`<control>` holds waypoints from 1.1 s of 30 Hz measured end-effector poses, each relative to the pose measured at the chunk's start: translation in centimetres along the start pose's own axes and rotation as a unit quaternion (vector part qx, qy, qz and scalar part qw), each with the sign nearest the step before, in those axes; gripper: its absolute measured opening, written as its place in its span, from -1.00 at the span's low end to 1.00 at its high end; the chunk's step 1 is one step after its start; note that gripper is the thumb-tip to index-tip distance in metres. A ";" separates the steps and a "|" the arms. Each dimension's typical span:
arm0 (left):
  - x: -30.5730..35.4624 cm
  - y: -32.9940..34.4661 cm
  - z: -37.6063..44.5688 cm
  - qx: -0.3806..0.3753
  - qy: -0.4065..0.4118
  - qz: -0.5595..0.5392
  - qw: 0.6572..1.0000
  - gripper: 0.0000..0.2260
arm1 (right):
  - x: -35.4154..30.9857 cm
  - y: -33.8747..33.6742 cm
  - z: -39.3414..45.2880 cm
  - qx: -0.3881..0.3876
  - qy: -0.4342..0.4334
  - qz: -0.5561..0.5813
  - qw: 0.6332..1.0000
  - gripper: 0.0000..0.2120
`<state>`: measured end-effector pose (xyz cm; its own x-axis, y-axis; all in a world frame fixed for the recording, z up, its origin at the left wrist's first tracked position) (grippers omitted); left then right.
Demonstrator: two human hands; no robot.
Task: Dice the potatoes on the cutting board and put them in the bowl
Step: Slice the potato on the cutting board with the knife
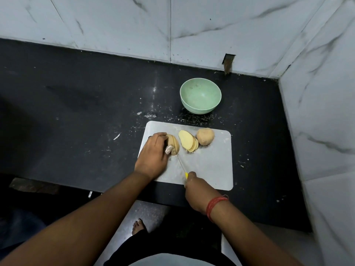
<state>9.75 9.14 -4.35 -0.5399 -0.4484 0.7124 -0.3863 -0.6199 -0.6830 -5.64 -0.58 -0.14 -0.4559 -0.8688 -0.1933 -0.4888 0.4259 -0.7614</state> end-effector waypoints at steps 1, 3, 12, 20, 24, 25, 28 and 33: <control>-0.1 -0.1 0.0 -0.001 -0.004 -0.010 1.000 -0.65 | 0.1 0.1 -0.1 -0.006 0.001 0.003 1.000 -0.69; -0.3 -0.2 0.1 -0.003 -0.011 -0.026 1.000 -0.62 | 0.4 0.0 -0.3 -0.019 0.001 0.006 1.000 -0.70; -0.3 -0.6 0.0 -0.008 -0.017 -0.062 0.998 -0.64 | -1.1 -4.8 0.9 0.080 0.012 0.101 0.992 -0.73; -0.7 -0.4 -0.8 -0.022 0.021 -0.028 0.999 -0.63 | -3.0 -4.7 3.7 0.060 0.027 0.102 0.993 -0.63; -0.8 -0.3 -0.9 -0.022 0.021 -0.029 0.999 -0.63 | -3.3 -4.6 3.7 0.047 0.024 0.100 0.994 -0.69; -0.8 -0.3 -0.9 -0.022 0.019 -0.030 0.999 -0.63 | -3.4 -4.6 3.7 0.044 0.026 0.102 0.993 -0.69; -0.8 -0.3 -0.8 -0.026 0.019 -0.027 0.999 -0.64 | -3.5 -4.5 3.9 0.044 0.034 0.120 0.991 -0.69; -0.8 -0.3 -0.8 -0.030 0.019 -0.021 0.999 -0.60 | -3.6 -3.9 3.9 0.049 0.035 0.109 0.992 -0.69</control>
<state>9.68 10.23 -4.87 -0.5499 -0.3965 0.7351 -0.4533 -0.5975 -0.6614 0.82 -0.11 1.09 -0.5945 -0.7378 -0.3197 -0.2991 0.5719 -0.7639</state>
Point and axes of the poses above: each hand's wrist, its own z-axis towards the middle knuckle, its own y-axis out of the palm, x = y × z, the point moved 4 cm from there along z, towards the middle knuckle, and after that the axes turned 11 degrees about -z, right-handed, at the moved point
